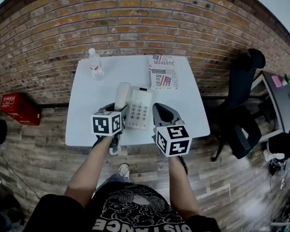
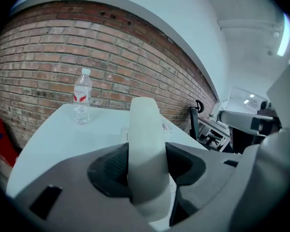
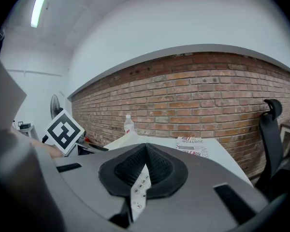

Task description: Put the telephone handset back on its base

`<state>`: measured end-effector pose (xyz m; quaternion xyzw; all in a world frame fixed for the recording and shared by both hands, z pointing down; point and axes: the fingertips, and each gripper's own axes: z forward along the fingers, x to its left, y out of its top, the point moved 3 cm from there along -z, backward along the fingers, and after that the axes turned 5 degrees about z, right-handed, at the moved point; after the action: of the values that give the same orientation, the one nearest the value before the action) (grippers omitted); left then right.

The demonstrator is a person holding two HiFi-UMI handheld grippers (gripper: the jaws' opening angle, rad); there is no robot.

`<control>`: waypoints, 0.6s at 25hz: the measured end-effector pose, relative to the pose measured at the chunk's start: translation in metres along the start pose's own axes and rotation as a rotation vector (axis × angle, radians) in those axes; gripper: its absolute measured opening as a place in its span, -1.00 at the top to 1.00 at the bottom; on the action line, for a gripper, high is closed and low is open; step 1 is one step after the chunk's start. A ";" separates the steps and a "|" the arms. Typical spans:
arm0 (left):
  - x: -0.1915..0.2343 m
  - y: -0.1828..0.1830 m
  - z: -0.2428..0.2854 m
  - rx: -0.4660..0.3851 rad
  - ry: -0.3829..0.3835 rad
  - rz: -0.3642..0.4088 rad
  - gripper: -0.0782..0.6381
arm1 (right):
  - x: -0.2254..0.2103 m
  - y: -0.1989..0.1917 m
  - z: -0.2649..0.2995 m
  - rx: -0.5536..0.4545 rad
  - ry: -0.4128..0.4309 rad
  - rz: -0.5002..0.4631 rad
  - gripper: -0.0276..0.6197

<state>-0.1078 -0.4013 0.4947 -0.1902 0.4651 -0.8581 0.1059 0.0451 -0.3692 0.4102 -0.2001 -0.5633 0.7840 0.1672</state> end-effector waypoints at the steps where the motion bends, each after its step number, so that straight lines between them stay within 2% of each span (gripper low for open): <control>1: 0.003 -0.001 0.005 0.010 -0.002 -0.009 0.18 | -0.001 -0.001 0.003 0.003 -0.003 0.001 0.91; 9: 0.018 -0.013 0.035 0.100 0.006 -0.020 0.18 | -0.008 -0.007 0.018 0.021 -0.041 0.017 0.91; 15: 0.025 -0.016 0.051 0.163 0.041 -0.015 0.18 | -0.010 -0.009 0.027 0.025 -0.052 0.022 0.91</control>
<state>-0.1091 -0.4407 0.5392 -0.1668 0.3945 -0.8975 0.1053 0.0407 -0.3931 0.4273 -0.1839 -0.5555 0.7976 0.1465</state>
